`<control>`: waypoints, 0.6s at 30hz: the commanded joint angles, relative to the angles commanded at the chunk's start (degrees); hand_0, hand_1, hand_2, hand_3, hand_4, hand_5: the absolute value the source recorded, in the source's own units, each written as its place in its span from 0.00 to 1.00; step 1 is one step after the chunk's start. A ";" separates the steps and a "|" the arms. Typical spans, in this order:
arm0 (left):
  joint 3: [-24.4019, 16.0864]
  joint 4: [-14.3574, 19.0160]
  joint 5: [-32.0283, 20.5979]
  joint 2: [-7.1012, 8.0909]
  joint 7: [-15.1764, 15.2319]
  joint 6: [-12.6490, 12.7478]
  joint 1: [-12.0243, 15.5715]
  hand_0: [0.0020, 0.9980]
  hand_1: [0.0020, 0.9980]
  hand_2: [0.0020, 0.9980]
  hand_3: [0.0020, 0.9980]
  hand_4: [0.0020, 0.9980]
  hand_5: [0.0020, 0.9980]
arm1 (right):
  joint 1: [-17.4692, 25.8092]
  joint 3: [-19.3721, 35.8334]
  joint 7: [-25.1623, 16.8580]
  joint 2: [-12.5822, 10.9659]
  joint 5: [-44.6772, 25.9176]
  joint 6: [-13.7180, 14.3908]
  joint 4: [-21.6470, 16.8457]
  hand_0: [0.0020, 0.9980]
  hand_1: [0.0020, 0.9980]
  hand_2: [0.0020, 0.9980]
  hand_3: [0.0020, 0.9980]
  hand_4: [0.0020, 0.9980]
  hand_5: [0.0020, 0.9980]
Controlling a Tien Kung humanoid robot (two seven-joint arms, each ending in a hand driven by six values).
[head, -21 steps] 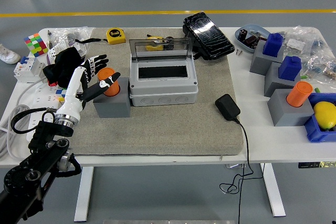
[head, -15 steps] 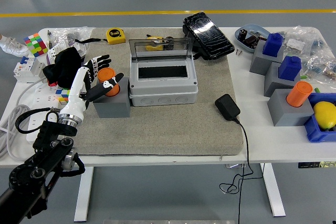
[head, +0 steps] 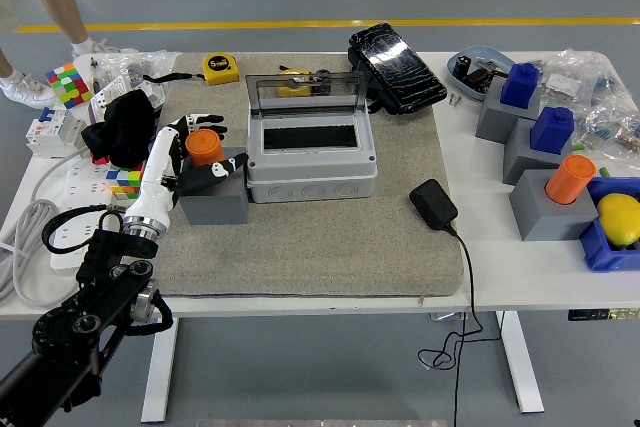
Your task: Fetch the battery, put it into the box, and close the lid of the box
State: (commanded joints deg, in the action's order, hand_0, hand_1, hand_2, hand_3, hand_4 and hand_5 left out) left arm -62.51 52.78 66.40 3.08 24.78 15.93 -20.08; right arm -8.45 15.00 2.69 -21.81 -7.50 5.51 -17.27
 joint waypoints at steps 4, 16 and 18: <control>0.25 -0.52 -1.68 -0.63 0.98 0.01 -0.25 0.37 0.39 0.40 0.43 1.00 0.00 | 0.01 -0.05 -0.04 0.10 0.05 0.02 -0.03 0.58 0.61 0.60 0.55 0.93 0.49; 0.63 -2.30 -6.67 -2.23 3.51 0.25 -1.70 0.19 0.21 0.27 0.32 0.88 0.00 | 0.08 0.04 -0.06 0.11 -0.04 0.14 -0.02 0.58 0.61 0.60 0.55 0.93 0.49; 0.65 -2.36 -6.93 -2.35 3.86 0.34 -1.76 0.13 0.13 0.22 0.25 0.84 0.00 | 0.12 0.02 -0.08 0.14 -0.10 0.16 -0.01 0.58 0.61 0.60 0.55 0.93 0.49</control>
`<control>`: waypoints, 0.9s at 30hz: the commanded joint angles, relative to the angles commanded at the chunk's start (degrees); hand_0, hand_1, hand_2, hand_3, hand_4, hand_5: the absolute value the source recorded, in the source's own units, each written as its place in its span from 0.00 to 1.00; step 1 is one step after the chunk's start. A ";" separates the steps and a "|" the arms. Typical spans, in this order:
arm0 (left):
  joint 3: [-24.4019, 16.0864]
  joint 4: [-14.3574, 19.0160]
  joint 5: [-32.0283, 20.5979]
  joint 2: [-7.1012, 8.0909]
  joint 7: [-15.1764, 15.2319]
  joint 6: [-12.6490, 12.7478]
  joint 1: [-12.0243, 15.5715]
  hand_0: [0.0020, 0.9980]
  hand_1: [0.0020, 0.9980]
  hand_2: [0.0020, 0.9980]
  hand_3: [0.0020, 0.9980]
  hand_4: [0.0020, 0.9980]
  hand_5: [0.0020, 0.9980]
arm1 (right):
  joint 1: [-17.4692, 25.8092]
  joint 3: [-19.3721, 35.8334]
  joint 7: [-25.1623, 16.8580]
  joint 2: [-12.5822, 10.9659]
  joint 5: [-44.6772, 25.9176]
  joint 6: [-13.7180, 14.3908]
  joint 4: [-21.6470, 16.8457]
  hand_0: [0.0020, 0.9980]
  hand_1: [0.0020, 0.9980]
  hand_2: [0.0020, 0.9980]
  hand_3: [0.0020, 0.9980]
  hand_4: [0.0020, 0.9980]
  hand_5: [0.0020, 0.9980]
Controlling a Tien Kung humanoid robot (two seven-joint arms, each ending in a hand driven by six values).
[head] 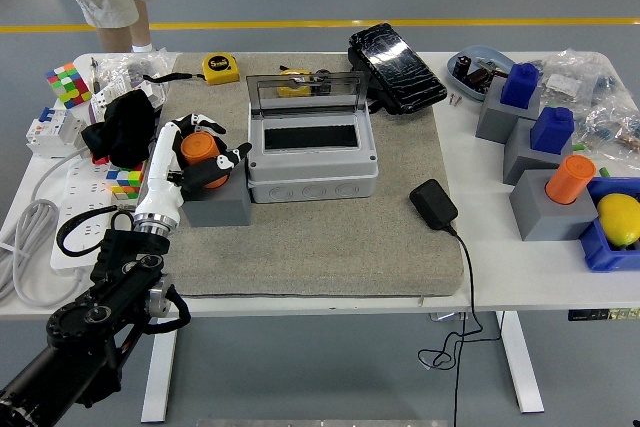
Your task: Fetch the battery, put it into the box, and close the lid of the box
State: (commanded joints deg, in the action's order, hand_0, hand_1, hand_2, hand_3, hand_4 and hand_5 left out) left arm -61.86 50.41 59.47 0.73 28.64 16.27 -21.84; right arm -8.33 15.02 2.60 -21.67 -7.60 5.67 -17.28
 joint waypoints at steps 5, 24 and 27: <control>-0.17 0.57 0.39 0.01 0.18 0.02 0.14 0.12 0.13 0.20 0.24 0.83 0.00 | 0.07 0.08 -0.09 0.09 0.06 0.03 -0.02 0.58 0.61 0.60 0.55 0.93 0.49; 4.29 11.93 18.25 3.72 -9.23 -0.30 -4.84 0.12 0.12 0.19 0.23 0.82 0.00 | 0.06 0.36 -0.35 0.18 0.10 0.18 -0.02 0.58 0.61 0.60 0.55 0.93 0.49; 7.45 12.88 24.59 4.47 -12.84 0.26 -8.33 0.12 0.12 0.19 0.23 0.82 0.00 | -0.08 0.39 -0.40 0.13 0.13 0.21 -0.04 0.58 0.61 0.60 0.55 0.93 0.49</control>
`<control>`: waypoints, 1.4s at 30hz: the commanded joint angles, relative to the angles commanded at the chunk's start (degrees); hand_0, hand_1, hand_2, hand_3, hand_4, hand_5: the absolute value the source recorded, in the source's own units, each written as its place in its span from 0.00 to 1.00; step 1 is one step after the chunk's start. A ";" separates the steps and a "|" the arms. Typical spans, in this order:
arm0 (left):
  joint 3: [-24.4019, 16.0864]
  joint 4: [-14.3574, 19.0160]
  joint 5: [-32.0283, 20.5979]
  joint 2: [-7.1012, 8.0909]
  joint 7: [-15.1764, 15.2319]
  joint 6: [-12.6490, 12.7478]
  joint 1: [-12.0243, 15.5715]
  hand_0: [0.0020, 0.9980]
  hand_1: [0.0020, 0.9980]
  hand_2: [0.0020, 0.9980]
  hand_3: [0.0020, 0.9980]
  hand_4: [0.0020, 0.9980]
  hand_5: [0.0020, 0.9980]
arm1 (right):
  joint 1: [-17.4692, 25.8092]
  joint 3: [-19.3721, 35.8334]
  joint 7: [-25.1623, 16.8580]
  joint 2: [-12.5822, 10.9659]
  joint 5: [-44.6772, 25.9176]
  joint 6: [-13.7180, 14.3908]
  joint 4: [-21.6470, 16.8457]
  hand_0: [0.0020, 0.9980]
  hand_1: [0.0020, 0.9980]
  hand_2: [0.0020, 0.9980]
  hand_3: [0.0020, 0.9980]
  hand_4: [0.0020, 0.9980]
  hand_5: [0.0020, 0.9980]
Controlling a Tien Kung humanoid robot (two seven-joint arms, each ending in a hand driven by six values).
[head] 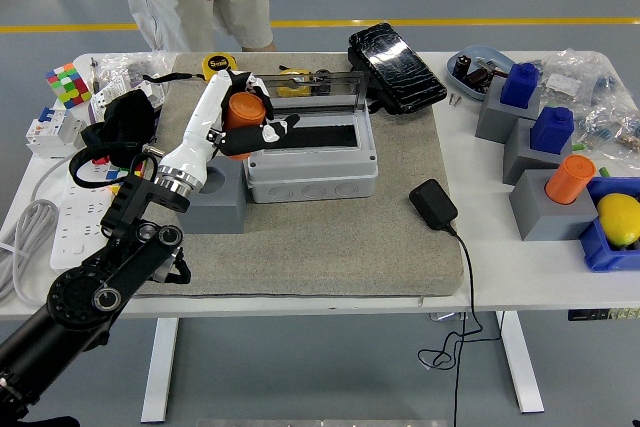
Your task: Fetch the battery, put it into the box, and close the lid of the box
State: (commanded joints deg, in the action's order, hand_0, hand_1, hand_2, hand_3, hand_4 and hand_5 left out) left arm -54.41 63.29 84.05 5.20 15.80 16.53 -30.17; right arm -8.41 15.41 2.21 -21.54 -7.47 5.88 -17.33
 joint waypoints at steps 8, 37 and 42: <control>8.23 -2.33 11.93 -0.15 -6.10 0.29 -7.86 0.12 0.12 0.20 0.26 0.91 0.00 | 0.10 -0.20 0.00 0.04 -0.34 0.01 0.03 0.58 0.61 0.59 0.54 0.93 0.48; 27.18 -22.54 13.68 -5.20 -8.75 2.03 -23.45 0.14 0.16 0.22 0.34 1.00 0.07 | -0.30 -2.44 0.00 0.19 -1.05 0.19 -0.14 0.58 0.61 0.59 0.54 0.93 0.49; 28.34 -23.68 11.94 -5.20 -7.74 2.29 -23.46 0.19 0.23 0.25 0.35 1.00 0.16 | -0.39 -2.74 -0.01 0.26 -1.02 0.21 -0.16 0.58 0.61 0.59 0.54 0.93 0.49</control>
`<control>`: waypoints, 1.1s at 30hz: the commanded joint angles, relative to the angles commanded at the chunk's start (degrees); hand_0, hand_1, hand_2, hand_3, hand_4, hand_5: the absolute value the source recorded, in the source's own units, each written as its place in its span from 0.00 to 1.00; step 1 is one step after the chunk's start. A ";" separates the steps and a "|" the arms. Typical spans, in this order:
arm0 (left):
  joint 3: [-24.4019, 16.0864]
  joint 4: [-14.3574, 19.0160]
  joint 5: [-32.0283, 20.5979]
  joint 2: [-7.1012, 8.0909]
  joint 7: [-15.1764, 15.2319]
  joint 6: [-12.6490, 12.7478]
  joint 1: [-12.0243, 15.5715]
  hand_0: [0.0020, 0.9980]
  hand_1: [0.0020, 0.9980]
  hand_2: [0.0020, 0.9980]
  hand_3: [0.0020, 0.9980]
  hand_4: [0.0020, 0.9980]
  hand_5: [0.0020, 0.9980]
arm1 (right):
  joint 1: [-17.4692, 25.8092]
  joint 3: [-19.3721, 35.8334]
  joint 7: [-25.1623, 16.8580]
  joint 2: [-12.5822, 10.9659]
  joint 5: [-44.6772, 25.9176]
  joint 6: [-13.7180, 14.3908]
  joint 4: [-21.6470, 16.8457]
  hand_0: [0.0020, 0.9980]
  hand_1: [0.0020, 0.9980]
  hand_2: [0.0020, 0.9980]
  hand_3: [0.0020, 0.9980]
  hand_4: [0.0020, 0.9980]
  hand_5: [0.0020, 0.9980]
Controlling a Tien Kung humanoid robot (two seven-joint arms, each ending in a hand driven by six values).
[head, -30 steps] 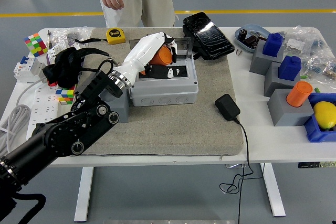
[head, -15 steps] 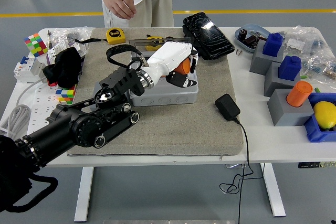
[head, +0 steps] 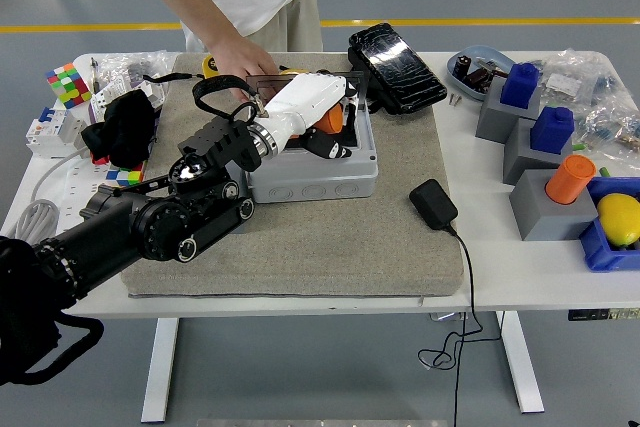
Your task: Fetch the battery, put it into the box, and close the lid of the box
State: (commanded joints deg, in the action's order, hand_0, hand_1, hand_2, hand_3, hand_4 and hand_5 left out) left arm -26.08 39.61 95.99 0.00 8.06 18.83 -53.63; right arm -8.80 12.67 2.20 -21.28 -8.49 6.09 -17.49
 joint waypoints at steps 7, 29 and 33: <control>0.86 -1.33 -1.43 0.00 0.83 0.48 -0.55 0.23 0.34 0.30 0.44 1.00 0.19 | -0.29 -0.71 0.04 -0.07 -0.07 0.00 -0.04 0.58 0.61 0.59 0.54 0.93 0.49; -1.42 -0.26 -0.94 0.00 1.06 0.34 0.63 0.50 0.60 0.51 0.68 1.00 0.23 | -0.27 0.25 0.00 -0.10 0.67 0.05 -0.16 0.58 0.61 0.59 0.54 0.92 0.48; -4.03 2.35 -0.18 0.00 1.76 0.69 1.77 0.50 0.60 0.51 0.68 1.00 0.24 | -0.11 0.30 0.04 -0.06 0.55 0.02 -0.11 0.58 0.61 0.59 0.54 0.92 0.48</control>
State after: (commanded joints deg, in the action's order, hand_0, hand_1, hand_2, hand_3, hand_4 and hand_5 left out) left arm -30.11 41.96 95.81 0.00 9.82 19.51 -51.86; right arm -8.91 12.97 2.23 -21.35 -7.94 6.11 -17.59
